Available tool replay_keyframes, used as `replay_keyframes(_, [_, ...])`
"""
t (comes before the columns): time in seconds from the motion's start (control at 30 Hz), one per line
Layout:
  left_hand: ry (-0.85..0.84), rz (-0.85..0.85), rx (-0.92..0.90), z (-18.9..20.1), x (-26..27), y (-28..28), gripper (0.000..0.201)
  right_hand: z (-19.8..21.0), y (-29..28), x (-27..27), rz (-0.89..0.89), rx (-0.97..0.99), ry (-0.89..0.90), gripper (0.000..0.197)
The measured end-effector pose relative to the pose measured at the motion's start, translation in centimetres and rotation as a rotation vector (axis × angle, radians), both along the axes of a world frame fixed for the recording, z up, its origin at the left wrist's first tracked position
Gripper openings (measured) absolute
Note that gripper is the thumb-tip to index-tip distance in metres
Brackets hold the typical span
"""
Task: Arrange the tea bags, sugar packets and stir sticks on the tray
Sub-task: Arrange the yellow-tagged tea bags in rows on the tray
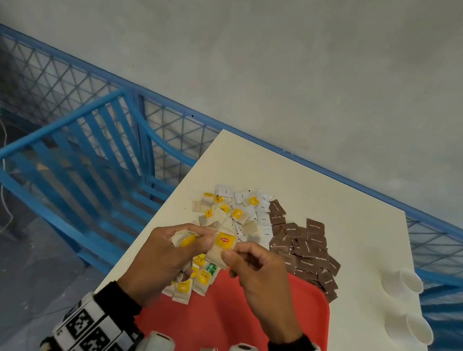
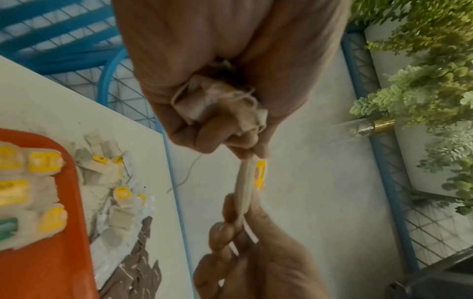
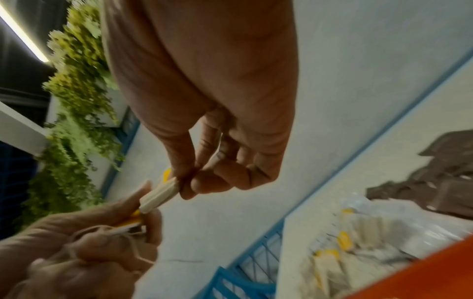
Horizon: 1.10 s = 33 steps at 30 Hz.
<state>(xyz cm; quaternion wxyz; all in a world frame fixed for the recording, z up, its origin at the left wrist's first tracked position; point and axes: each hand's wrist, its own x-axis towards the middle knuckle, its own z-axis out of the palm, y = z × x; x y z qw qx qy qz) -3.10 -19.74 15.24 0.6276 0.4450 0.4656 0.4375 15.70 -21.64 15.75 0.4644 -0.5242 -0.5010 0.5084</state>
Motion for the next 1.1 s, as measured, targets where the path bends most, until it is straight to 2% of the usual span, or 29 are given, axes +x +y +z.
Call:
replay_keyframes(0.1, [0.030, 0.061, -0.028, -0.3, -1.6, -0.5, 0.018, -4.0, 0.2, -0.3, -0.042, -0.132, -0.044, 0.015])
replay_keyframes(0.2, [0.280, 0.049, 0.023, -2.6, -3.4, -0.8, 0.008, -9.5, -0.2, -0.7, -0.075, -0.322, -0.148, 0.020])
replay_keyframes(0.33, [0.827, -0.184, 0.076, -8.7, -5.0, -0.8, 0.010, -15.0, -0.7, -1.3, -0.106, -0.484, -0.248, 0.015])
replay_keyframes(0.4, [0.946, -0.313, 0.014, -11.6, -4.6, -0.8, 0.008, -16.2, -0.6, -1.6, -0.123, -0.512, -0.286, 0.016])
replay_keyframes(0.53, [1.165, -0.532, 0.036, -14.4, -3.1, -0.8, 0.036, -17.1, -0.4, -3.0, -0.114, -0.515, -0.337, 0.021])
replay_keyframes(0.63, [1.183, -0.558, 0.086, -15.0, -2.8, -0.4, 0.043, -17.6, -0.4, -3.7, -0.157, -0.512, -0.372, 0.023])
replay_keyframes(0.73, [1.231, -0.620, 0.117, -15.3, -2.8, -0.3, 0.045, -18.3, -0.2, -4.1, -0.179, -0.536, -0.557, 0.018])
replay_keyframes(0.9, [1.292, -0.626, 0.142, -15.9, -2.7, 0.1, 0.045, -18.1, -0.4, -4.5, -0.217, -0.537, -0.633, 0.033])
replay_keyframes(1.0, [1.269, -0.631, 0.150, -15.8, -2.7, 0.1, 0.044, -17.9, -0.3, -4.4, -0.181, -0.541, -0.644, 0.037])
replay_keyframes(1.1, [1.147, -0.580, 0.162, -15.6, -3.1, 0.2, 0.036, -17.2, 0.1, -2.9, -0.172, -0.516, -0.657, 0.029])
